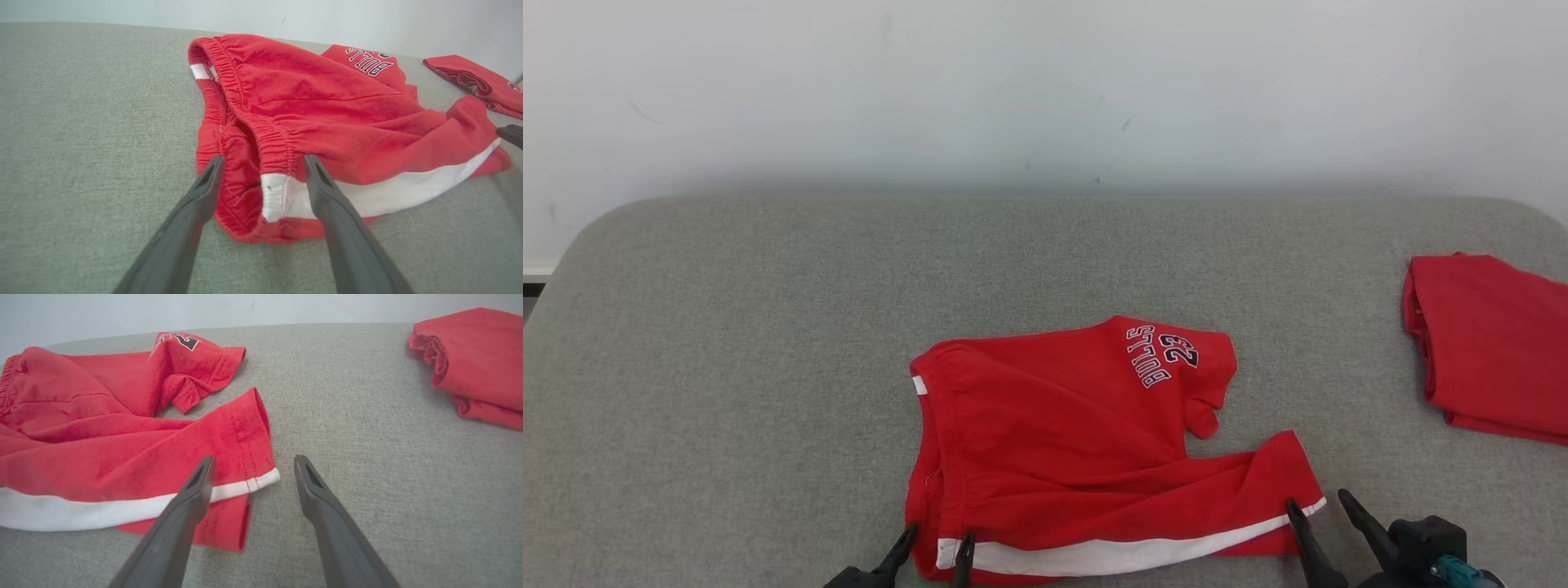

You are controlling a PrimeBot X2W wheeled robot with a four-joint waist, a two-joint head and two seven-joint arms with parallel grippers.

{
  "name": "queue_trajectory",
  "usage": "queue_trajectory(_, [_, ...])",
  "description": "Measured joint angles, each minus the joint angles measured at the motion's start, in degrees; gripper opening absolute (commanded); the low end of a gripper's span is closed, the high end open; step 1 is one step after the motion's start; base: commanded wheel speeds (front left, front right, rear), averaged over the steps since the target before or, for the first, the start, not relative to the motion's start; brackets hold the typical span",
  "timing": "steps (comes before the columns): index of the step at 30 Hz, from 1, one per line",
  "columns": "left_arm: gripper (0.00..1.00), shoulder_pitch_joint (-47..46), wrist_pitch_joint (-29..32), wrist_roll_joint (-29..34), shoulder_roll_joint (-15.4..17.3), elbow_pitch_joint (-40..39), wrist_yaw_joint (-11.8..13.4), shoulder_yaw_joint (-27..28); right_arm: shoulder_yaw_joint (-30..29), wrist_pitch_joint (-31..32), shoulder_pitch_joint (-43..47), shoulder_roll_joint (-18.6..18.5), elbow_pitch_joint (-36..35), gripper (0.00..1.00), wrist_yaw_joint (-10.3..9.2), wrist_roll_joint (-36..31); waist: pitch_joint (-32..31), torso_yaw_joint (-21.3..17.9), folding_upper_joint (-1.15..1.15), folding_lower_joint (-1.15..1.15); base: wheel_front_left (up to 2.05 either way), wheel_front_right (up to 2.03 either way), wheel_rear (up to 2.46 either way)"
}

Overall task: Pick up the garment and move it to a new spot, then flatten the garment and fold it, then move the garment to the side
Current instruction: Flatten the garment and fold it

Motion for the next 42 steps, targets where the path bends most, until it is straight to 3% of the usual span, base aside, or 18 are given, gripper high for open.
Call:
queue_trajectory(10, [1.0, 1.79, 0.01, 0.81, -0.21, 0.07, 0.0, -1.33, -0.94, 0.0, 1.63, 0.04, -0.59, 1.0, 0.0, -1.22, 0.16, -0.33, 0.0, 0.0, 0.0, 0.0, 0.0])
queue_trajectory(12, [1.0, 1.75, 0.0, 0.57, -0.23, 0.55, 0.0, -1.44, -0.14, -0.01, 0.7, 0.57, 0.91, 0.45, 0.0, -1.18, 0.18, -0.49, 0.0, 0.01, 0.0, 0.0, 0.0])
queue_trajectory(13, [1.0, 1.7, 0.0, 0.03, -0.25, 1.34, 0.0, -1.59, 0.2, 0.0, 0.23, 0.75, 1.8, 0.12, 0.0, -1.1, 0.17, -0.54, 0.0, 0.01, 0.0, 0.0, 0.0])
queue_trajectory(14, [0.85, 1.63, 0.01, -0.21, -0.22, 2.52, 0.01, -2.29, 0.64, 0.01, -0.4, 0.92, 2.3, 0.0, 0.0, -1.05, 0.19, -0.57, 0.0, 0.01, 0.0, 0.0, 0.0])
queue_trajectory(15, [0.25, 1.43, 0.01, -0.21, -0.19, 3.36, 0.01, -2.83, 0.79, -0.01, -0.91, 0.93, 2.38, 0.0, 0.0, -0.98, 0.23, -0.59, 0.0, 0.01, 0.0, 0.0, 0.0])
queue_trajectory(16, [0.0, 1.01, 0.01, -0.78, -0.34, 3.6, 0.0, -2.93, 0.77, 0.0, -1.63, 0.98, 2.56, 0.0, 0.0, -0.82, 0.27, -0.55, 0.0, 0.01, 0.0, 0.0, 0.0])
queue_trajectory(27, [0.0, -0.16, 0.01, -1.67, -0.32, 1.41, 0.0, -2.27, -0.85, 0.0, -0.1, 0.93, 0.03, 0.0, 0.0, -0.68, -0.03, 0.32, 0.0, 0.01, 0.0, 0.0, 0.0])
queue_trajectory(28, [0.0, -0.08, 0.0, -1.55, -0.27, 1.45, 0.0, -2.36, -0.93, 0.0, 0.24, 0.8, 0.34, 0.13, 0.0, -0.68, 0.0, 0.27, 0.0, 0.01, 0.0, 0.0, 0.0])
queue_trajectory(29, [0.93, 0.07, 0.0, -0.93, -0.14, 1.26, 0.0, -2.27, -1.64, 0.0, 0.45, 0.63, 0.14, 1.0, 0.0, -0.91, 0.04, 0.11, 0.0, 0.01, 0.0, 0.0, 0.0])
queue_trajectory(30, [1.0, 0.18, 0.01, -0.7, -0.14, 1.05, 0.0, -2.03, -1.91, 0.0, 0.45, 0.49, 0.14, 1.0, 0.0, -1.15, 0.04, 0.02, 0.0, 0.01, 0.0, 0.0, 0.0])
queue_trajectory(42, [1.0, 0.86, 0.0, 1.74, -0.16, -0.85, 0.0, -2.25, -2.03, 0.0, -0.66, 1.26, 1.64, 1.0, 0.0, -1.71, 0.99, -0.28, 0.0, 0.01, 0.0, 0.0, 0.0])
